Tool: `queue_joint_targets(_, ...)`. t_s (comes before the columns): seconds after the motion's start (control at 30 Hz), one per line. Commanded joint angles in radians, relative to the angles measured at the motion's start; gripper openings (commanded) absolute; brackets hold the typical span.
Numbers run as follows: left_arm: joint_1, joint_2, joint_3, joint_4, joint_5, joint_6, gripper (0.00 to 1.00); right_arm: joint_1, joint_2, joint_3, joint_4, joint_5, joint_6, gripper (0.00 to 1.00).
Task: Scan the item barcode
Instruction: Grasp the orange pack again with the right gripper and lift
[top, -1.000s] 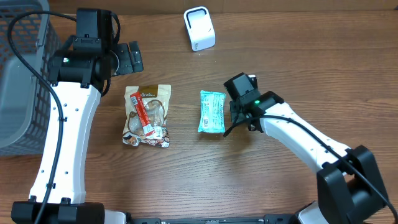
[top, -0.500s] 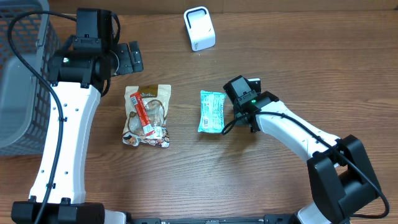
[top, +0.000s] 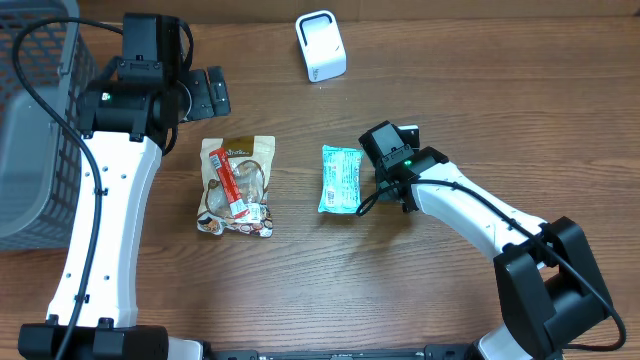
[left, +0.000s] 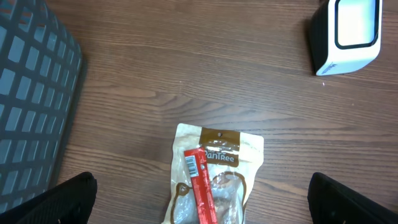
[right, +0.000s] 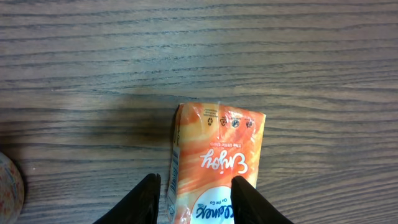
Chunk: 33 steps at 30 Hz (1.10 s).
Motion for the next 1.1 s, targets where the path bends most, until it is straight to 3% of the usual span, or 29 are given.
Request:
queue_joint_targets(0.0, 0.001, 0.002, 0.013, 0.000, -0.009, -0.013, 1.00, -0.004, 0.010, -0.005, 0.013, 0.018, 0.010, 0.41)
queue_joint_targets(0.23, 0.001, 0.002, 0.013, 0.000, -0.009, -0.013, 1.00, -0.043, 0.011, -0.005, 0.032, -0.031, 0.034, 0.43)
queue_joint_targets(0.47, 0.001, 0.002, 0.013, 0.000, -0.009, -0.013, 1.00, -0.045, 0.012, -0.005, 0.044, -0.087, 0.031, 0.35)
queue_joint_targets(1.07, 0.001, 0.002, 0.013, 0.000, -0.009, -0.013, 1.00, -0.045, 0.114, -0.005, 0.047, -0.080, 0.031, 0.29)
